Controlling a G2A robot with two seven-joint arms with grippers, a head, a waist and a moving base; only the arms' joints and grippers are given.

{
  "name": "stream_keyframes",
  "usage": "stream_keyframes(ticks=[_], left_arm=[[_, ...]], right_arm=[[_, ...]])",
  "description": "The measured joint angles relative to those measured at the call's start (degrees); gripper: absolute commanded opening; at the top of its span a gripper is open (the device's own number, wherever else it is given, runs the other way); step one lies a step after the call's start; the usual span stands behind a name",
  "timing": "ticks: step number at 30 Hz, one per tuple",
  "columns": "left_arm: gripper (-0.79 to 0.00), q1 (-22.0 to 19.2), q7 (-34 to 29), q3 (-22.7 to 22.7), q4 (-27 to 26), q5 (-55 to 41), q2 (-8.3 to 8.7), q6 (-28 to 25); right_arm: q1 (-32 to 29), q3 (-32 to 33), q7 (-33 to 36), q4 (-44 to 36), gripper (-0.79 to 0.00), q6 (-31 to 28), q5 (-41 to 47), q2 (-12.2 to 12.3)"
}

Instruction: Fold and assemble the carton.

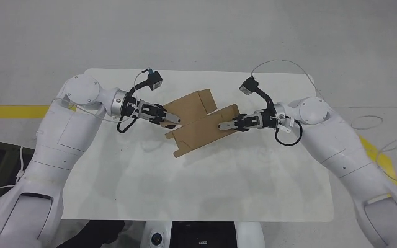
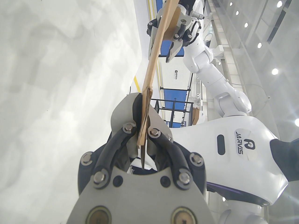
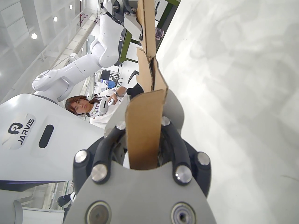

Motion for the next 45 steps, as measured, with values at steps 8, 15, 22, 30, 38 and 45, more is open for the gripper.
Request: stream_keyframes(ticks=[8, 15, 22, 30, 38, 45], left_arm=[[-0.72, 0.1, 0.0, -0.2, -0.2, -0.3, 0.11, 0.3], [0.0, 0.4, 1.1, -1.0, -0.4, -1.4, 0.23, 0.0], [0.0, 1.1, 4.6, -2.4, 0.2, -3.2, 0.36, 0.8], [0.0, 2.5, 9.1, -3.5, -1.1, -6.0, 0.29, 2.8], [0.0, 3.2, 8.4, -4.3, -1.8, -9.6, 0.22, 4.8], [0.0, 3.1, 9.1, -5.3, -2.4, -10.4, 0.34, 5.4]], right_arm=[[0.9, -1.8, -0.3, 0.4, -0.785, -0.3, 0.6, 0.3], [1.3, -2.4, -1.0, 1.8, -0.785, -1.0, 1.9, 0.6], [1.4, -2.6, -1.7, 3.8, -0.785, -1.7, 2.5, 0.5], [1.7, -2.4, -2.1, 5.8, -0.785, -2.1, 2.5, 0.1], [1.8, -1.7, -3.5, 9.2, -0.785, -3.4, 2.6, -0.7], [1.7, -1.6, -3.5, 10.5, -0.785, -3.5, 1.8, -1.4]])
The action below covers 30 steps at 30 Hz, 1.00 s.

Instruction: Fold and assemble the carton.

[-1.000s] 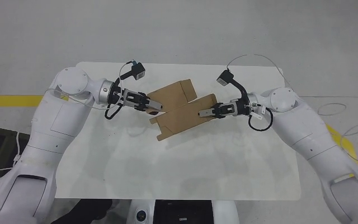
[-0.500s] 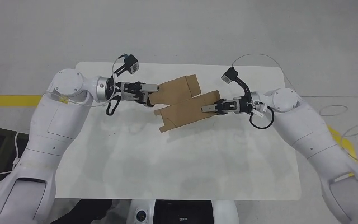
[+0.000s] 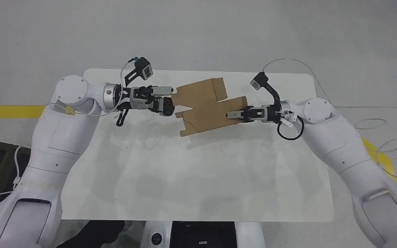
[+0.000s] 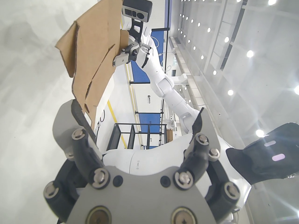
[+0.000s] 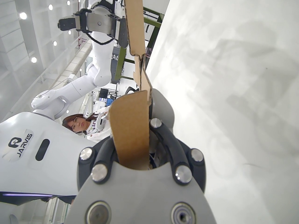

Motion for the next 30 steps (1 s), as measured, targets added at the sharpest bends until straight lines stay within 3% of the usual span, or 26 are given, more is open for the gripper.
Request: stream_keyframes(ticks=[17, 30], left_arm=[[0.0, -1.0, 5.7, 0.9, -2.0, 2.9, -0.6, -1.6], [0.0, -1.0, 8.1, 1.6, -0.3, 5.5, -0.9, -1.4]], right_arm=[[0.0, 0.2, 1.4, -1.2, -0.785, 1.4, 0.2, -1.7], [-0.1, 1.6, 2.0, -3.0, -0.785, 2.0, 0.2, -2.3]])
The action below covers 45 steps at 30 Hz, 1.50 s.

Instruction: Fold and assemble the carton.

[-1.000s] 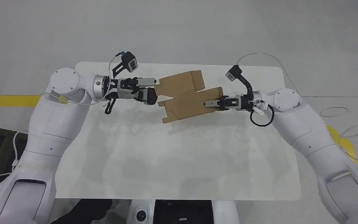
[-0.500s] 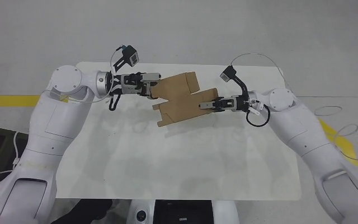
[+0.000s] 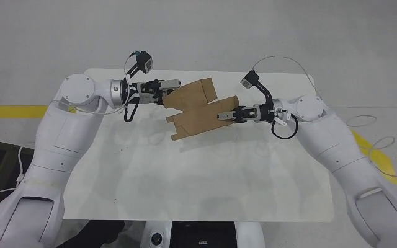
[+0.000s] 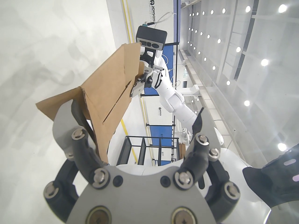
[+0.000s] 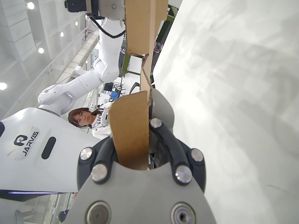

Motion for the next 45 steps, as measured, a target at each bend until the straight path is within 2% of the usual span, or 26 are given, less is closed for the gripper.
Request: stream_keyframes(ticks=[2, 3, 4, 5, 8, 15, 21, 30, 38, 45], left_arm=[[0.0, 0.0, 0.2, 0.0, 0.2, 0.1, -0.03, 0.1], [-0.099, 0.0, 0.3, 0.0, 0.4, 0.2, -0.04, 0.1], [-0.268, 0.0, 0.4, -0.1, 0.5, 0.3, -0.04, 0.2], [-0.385, 0.1, 0.5, -0.1, 0.7, 0.3, -0.04, 0.4], [-0.449, 0.3, 0.8, -0.3, 1.0, 0.5, -0.02, 0.7], [-0.523, 0.6, 1.0, -0.6, 1.4, 1.1, 0.02, 0.9], [-0.554, 0.9, 1.0, -0.6, 1.8, 1.9, 0.03, 1.0], [-0.526, 1.1, 1.1, -1.0, 1.8, 3.5, 0.17, 0.4], [-0.606, 1.5, 1.0, -1.6, 1.2, 3.8, 0.29, 0.5], [-0.631, 1.6, 1.6, -1.5, 0.5, 4.5, 0.25, 0.7]], right_arm=[[0.0, 0.2, 0.1, -0.1, -0.785, 0.1, 0.0, -0.1], [-0.1, 0.3, 0.1, -0.1, -0.785, 0.1, 0.0, -0.1], [-0.1, 0.5, 0.0, -0.2, -0.785, 0.0, 0.1, -0.1], [-0.2, 0.6, 0.0, -0.2, -0.785, 0.0, 0.1, -0.2], [-0.4, 0.9, 0.0, -0.2, -0.785, 0.0, 0.3, -0.2], [-0.7, 1.6, 0.2, 0.0, -0.785, 0.2, 0.1, -0.5], [-0.8, 2.2, 0.5, 0.3, -0.785, 0.5, -0.2, -0.7], [-1.0, 3.1, 0.7, 2.0, -0.785, 0.7, -0.2, -1.0], [-1.0, 3.6, 0.9, 2.6, -0.785, 0.9, -0.6, -1.5], [-1.0, 4.0, 1.2, 3.1, -0.785, 1.2, -1.0, -2.0]])
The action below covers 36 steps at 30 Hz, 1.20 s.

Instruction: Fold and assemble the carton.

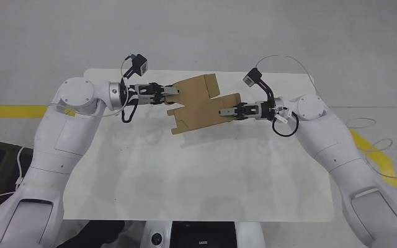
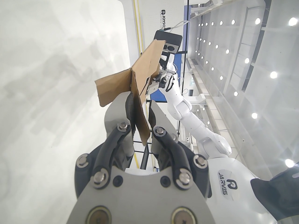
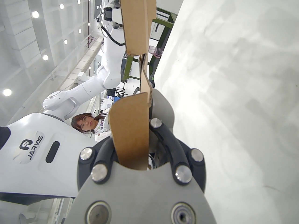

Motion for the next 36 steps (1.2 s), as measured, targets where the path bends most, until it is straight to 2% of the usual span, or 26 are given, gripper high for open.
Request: stream_keyframes(ticks=[4, 7, 10, 12, 18, 19, 20, 21, 22, 31, 36], left_arm=[[-0.622, 0.0, 0.3, 0.4, -0.1, 0.7, -0.09, 0.2], [-0.643, 0.0, 0.7, 0.5, -0.2, 1.4, -0.12, 0.0], [-0.708, 0.0, 1.1, 0.6, -0.2, 1.8, -0.14, 0.0], [-0.785, 0.0, 1.2, 0.6, -0.1, 1.9, -0.16, 0.1], [-0.785, 0.1, 1.3, 0.5, -0.1, 1.9, -0.2, 0.2], [-0.785, 0.1, 1.4, 0.5, -0.1, 1.9, -0.2, 0.2], [-0.785, 0.1, 1.4, 0.5, -0.1, 1.9, -0.21, 0.3], [-0.785, 0.1, 1.4, 0.4, -0.2, 1.8, -0.22, 0.3], [-0.785, 0.1, 1.4, 0.4, -0.2, 1.8, -0.22, 0.3], [-0.785, 0.2, 0.8, -0.8, -0.8, 1.9, -0.01, -1.9], [-0.785, 0.7, 0.1, -0.9, -1.3, 3.1, 0.12, -4.4]], right_arm=[[0.0, 0.3, 0.1, 0.1, -0.785, 0.1, -0.2, -0.2], [-0.1, 0.6, 0.1, 0.1, -0.785, 0.1, -0.3, -0.3], [-0.1, 0.8, 0.3, 0.1, -0.785, 0.3, -0.5, -0.4], [-0.2, 1.0, 0.3, 0.1, -0.785, 0.3, -0.6, -0.5], [-0.4, 1.5, 0.4, 0.1, -0.785, 0.4, -1.0, -0.6], [-0.4, 1.5, 0.5, 0.1, -0.757, 0.5, -1.1, -0.6], [-0.4, 1.6, 0.5, 0.1, -0.539, 0.5, -1.3, -0.6], [-0.5, 1.7, 0.5, 0.2, -0.286, 0.5, -1.4, -0.6], [-0.5, 1.8, 0.5, 0.3, 0.0, 0.5, -1.7, -0.6], [0.0, 4.8, -1.5, 4.4, 0.0, -1.5, -7.6, 0.5], [-0.5, 8.7, -2.5, 0.8, 0.0, -2.5, -7.2, 2.0]])
